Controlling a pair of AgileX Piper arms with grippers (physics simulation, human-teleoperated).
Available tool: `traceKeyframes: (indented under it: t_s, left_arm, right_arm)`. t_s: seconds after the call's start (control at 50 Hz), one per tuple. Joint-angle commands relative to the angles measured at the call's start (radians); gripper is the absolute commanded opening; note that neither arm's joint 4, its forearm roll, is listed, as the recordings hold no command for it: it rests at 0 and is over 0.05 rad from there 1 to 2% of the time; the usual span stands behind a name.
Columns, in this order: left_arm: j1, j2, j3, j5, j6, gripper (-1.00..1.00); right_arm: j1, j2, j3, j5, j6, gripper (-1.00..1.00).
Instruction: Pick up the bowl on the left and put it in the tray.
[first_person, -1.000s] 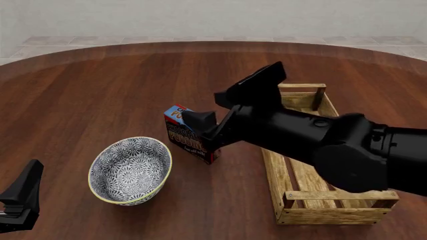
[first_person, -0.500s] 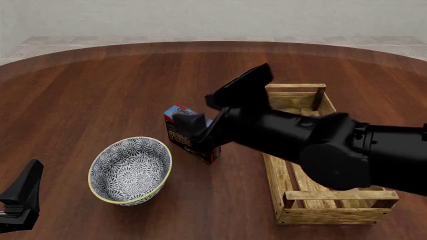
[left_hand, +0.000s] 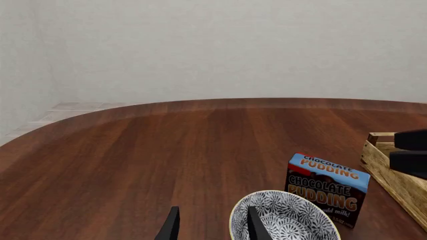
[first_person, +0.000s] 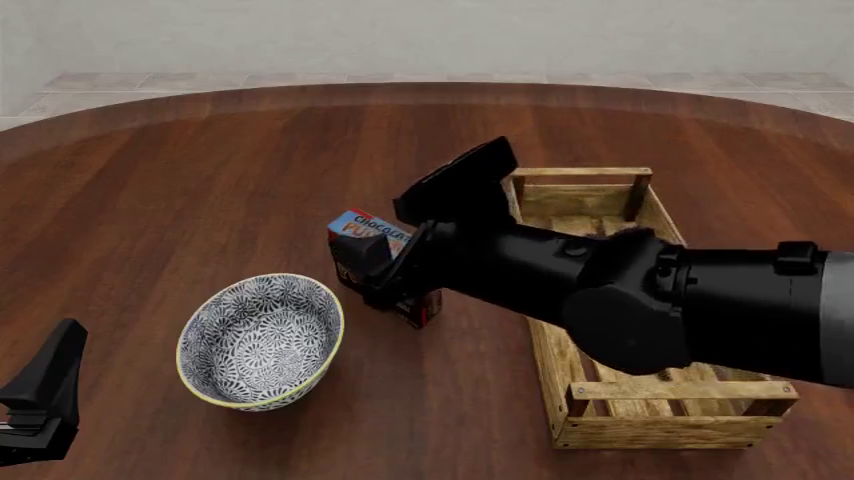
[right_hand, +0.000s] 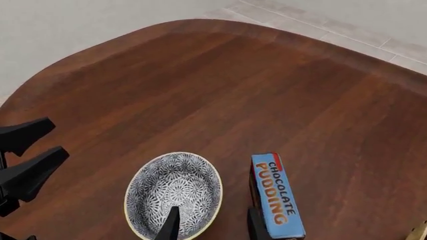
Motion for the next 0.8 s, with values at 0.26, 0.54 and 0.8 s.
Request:
traceKeyframes:
  t_s: [0.26,0.54,0.8]
  left_arm:
    - [0.0,0.0,0.0,0.0,0.0,1.0]
    - [0.0,0.0,0.0,0.0,0.0,1.0]
    - [0.0,0.0,0.0,0.0,0.0,1.0]
  right_arm:
    - [-0.007,0.076,-0.046,-0.018,0.012,1.0]
    - [-0.002,0.109,-0.068,-0.016,0.014,1.0]
    - [-0.004,0.153,-0.078,-0.032,0.039,1.0]
